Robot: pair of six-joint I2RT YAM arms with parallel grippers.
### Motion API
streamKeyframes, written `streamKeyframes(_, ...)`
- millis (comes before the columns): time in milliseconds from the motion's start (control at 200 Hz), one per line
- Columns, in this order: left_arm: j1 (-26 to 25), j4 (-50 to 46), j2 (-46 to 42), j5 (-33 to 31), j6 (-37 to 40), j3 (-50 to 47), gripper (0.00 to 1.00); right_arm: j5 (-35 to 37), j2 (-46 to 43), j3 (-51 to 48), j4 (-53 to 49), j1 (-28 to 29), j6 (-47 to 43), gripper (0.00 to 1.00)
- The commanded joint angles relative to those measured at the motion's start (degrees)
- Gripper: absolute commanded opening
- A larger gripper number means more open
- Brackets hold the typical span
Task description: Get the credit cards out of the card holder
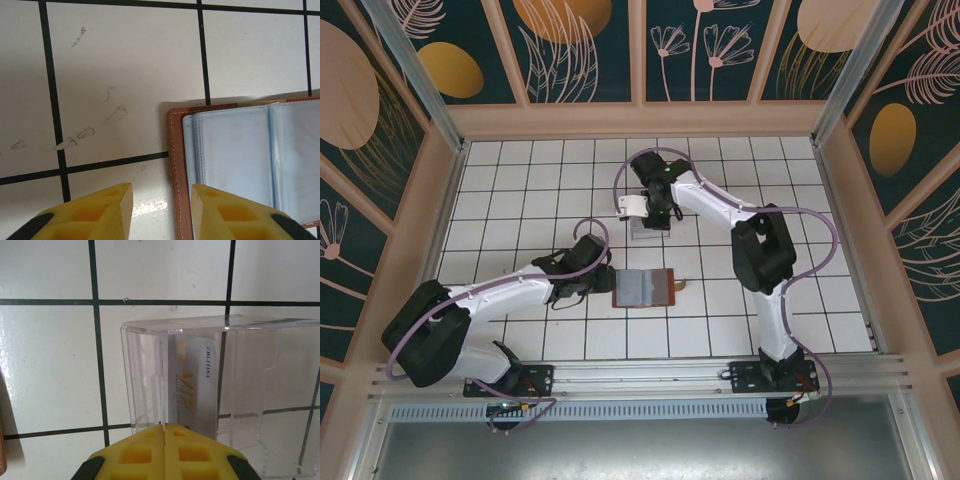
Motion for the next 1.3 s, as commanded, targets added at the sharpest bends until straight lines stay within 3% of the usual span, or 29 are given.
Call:
streamKeyframes(0, -0.2, -1.0, -0.8, -0.9, -0.8, -0.3, 0.37, -1.3, 1.0, 2.3, -2.1, 1.3, -1.0, 0.0)
streamKeyframes(636, -0.2, -1.2, -0.6, -0.9, -0.4, -0.3, 0.37, -1.7, 7.5, 9.2, -5.9, 0.7, 1.2, 0.0)
streamKeyframes(751, -0.2, -1.3, -0.7, -1.1, -0.5, -0.4, 0.37, -1.0, 7.8, 9.6, -5.0, 0.3, 2.0, 0.16)
streamKeyframes(851, -0.2, -1.2, -0.8, -1.2, -0.6, -0.5, 0.38, 0.4, 7.2, 9.3, -3.1, 0.0, 2.8, 0.22)
streamKeyframes(1296, -0.1, -1.1, -0.4, -0.9, -0.7, -0.5, 0.38, 6.2, 4.2, 5.9, 4.6, -0.2, 3.4, 0.28)
